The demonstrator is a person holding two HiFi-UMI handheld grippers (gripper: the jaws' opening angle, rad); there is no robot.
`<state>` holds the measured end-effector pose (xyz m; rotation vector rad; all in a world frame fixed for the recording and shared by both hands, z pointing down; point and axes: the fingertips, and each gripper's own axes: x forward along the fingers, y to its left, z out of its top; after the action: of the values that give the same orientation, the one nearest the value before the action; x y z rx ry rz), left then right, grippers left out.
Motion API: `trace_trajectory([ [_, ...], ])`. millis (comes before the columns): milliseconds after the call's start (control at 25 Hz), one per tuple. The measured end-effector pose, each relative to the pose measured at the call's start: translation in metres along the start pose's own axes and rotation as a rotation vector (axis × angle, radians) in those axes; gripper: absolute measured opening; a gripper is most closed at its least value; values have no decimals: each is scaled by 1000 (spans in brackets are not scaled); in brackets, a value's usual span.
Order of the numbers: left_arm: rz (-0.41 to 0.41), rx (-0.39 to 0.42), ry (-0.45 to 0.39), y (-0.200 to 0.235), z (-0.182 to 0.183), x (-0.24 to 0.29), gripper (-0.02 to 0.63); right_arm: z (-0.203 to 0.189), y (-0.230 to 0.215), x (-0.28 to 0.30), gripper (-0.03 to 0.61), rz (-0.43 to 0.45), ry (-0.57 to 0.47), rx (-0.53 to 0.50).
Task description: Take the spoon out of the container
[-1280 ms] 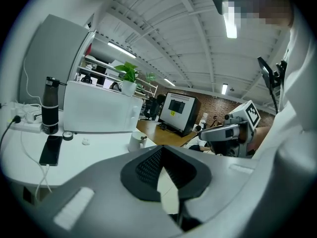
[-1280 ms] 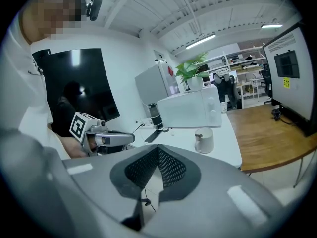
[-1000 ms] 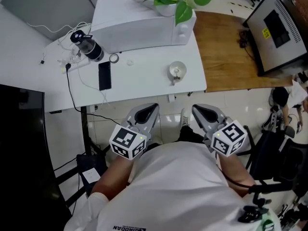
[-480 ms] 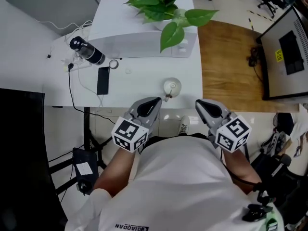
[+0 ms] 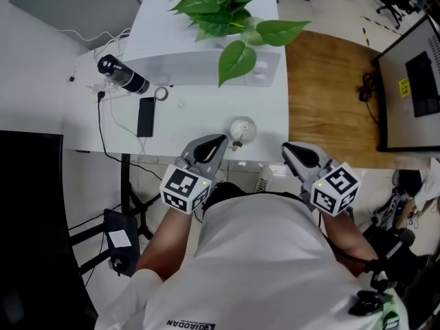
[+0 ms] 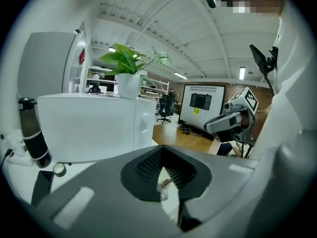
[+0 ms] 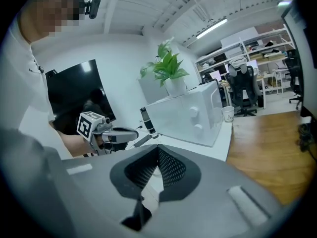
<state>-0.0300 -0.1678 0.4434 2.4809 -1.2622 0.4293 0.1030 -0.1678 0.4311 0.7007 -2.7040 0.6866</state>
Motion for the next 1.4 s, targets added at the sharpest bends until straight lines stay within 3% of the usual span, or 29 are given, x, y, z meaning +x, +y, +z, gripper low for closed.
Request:
trace_trajectory([
  [520,-147,196,101,5,-18,12,29,3,8,22,6,-116,-54,84],
  [920,-254,468,199,-11,-50,26,84,-6,13,21,6,-166,-66,115],
  [1400,-315,565,261,-20,-68,42,124,-14,11,18,6,-190,-73,144],
])
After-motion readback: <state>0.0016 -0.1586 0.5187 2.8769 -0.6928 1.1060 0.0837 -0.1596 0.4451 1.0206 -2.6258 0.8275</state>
